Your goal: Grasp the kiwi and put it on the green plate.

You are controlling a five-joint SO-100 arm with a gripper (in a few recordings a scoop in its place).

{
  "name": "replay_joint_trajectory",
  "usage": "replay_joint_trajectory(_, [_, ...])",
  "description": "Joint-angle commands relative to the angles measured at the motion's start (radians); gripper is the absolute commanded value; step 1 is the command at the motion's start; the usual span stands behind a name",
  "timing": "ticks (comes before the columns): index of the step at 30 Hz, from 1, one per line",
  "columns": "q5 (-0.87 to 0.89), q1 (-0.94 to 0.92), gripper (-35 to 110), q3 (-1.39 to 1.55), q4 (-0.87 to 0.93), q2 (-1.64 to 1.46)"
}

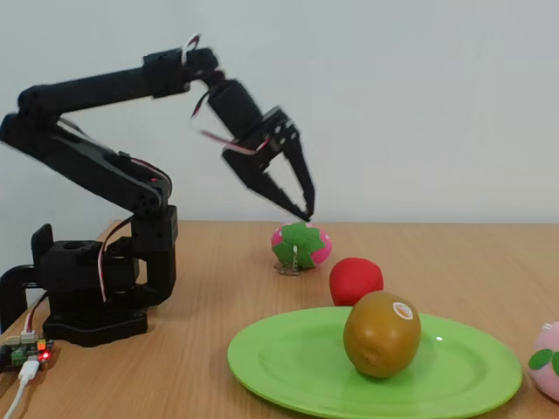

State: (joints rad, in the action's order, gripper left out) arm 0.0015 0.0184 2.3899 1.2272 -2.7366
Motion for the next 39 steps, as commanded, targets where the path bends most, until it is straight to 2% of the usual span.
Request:
replay_joint_trajectory(1, [-0.057,0.020,-7,0.146,-0.014,-0.141])
replay_joint_trajectory(5, [-0.186,0.020,-2,0.296,-0.015,-0.268])
replay_joint_trajectory(9, [-0.215,0.005,-7,0.397,-0.078,-0.357])
replay_joint_trajectory(21, [0.012,-0.002,-8,0.634,-0.031,-0.480])
replay_joint_trajectory(39, [0.005,-0.005,-8,0.710,0.012,-0.560])
